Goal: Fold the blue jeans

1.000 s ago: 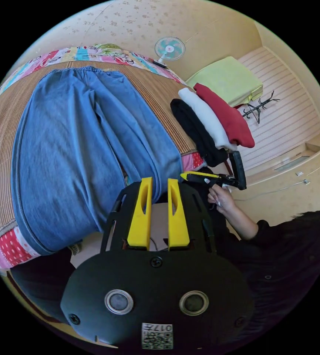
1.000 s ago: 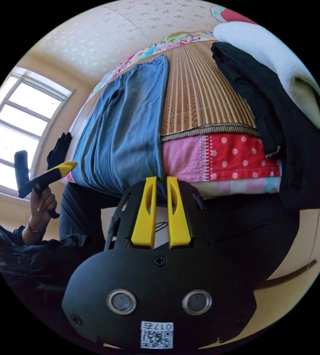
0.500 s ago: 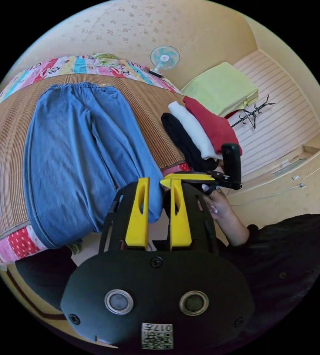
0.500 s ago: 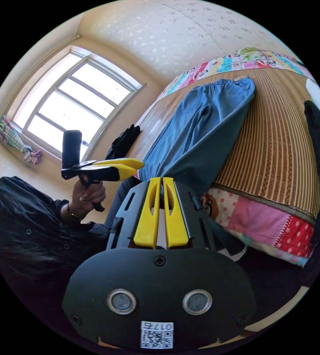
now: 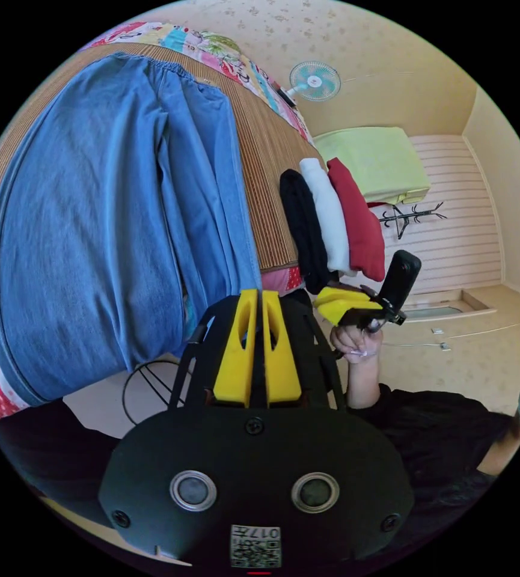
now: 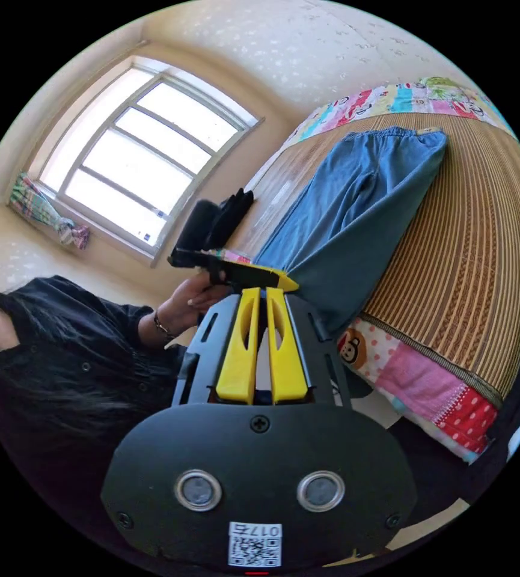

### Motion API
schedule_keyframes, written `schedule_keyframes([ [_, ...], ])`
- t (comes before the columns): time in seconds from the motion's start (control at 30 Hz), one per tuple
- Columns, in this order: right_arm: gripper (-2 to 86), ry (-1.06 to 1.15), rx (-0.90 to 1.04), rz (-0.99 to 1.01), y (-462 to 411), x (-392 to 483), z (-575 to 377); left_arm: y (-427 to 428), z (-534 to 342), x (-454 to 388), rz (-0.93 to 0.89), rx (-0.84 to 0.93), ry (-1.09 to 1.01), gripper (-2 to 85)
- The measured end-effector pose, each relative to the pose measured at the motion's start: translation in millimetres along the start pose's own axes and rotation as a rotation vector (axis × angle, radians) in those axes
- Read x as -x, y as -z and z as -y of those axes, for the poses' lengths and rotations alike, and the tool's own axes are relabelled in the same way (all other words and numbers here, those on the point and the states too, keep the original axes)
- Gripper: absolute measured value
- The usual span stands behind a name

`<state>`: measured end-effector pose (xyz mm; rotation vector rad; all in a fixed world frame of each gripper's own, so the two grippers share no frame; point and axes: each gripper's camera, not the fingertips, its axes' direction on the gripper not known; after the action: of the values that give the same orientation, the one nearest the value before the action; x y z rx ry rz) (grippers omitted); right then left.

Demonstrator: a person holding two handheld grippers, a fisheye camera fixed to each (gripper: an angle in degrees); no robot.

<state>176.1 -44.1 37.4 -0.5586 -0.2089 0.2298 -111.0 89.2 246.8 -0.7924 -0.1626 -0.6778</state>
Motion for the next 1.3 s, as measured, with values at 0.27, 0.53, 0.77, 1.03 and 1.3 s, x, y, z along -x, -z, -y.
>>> schedule_keyframes([
  [0.27,12.1,-0.348,-0.166,-0.111,15.5,-153.8,152.2,4.1,1.4,0.6,-0.036,-0.057,0.026,-0.9],
  [0.53,2.7,-0.465,-0.263,-0.364,-18.6,-206.2,259.9,60.0,-20.0,16.5,-0.124,-0.21,0.038,-0.9],
  [0.77,2.8,0.111,-0.254,-0.3,-132.3,-43.7,366.6,139.5,-68.9,68.8,0.036,-0.384,0.205,-0.7],
  [1.03,7.2,-0.014,-0.065,-0.011,-232.7,-87.0,359.1,144.0,-85.6,150.4,0.088,-0.343,0.355,5.0],
  [1.3,8.2,-0.038,-0.073,-0.234,-182.7,-66.0,150.7,125.7,-66.6,142.6,0.144,-0.291,0.268,5.2],
])
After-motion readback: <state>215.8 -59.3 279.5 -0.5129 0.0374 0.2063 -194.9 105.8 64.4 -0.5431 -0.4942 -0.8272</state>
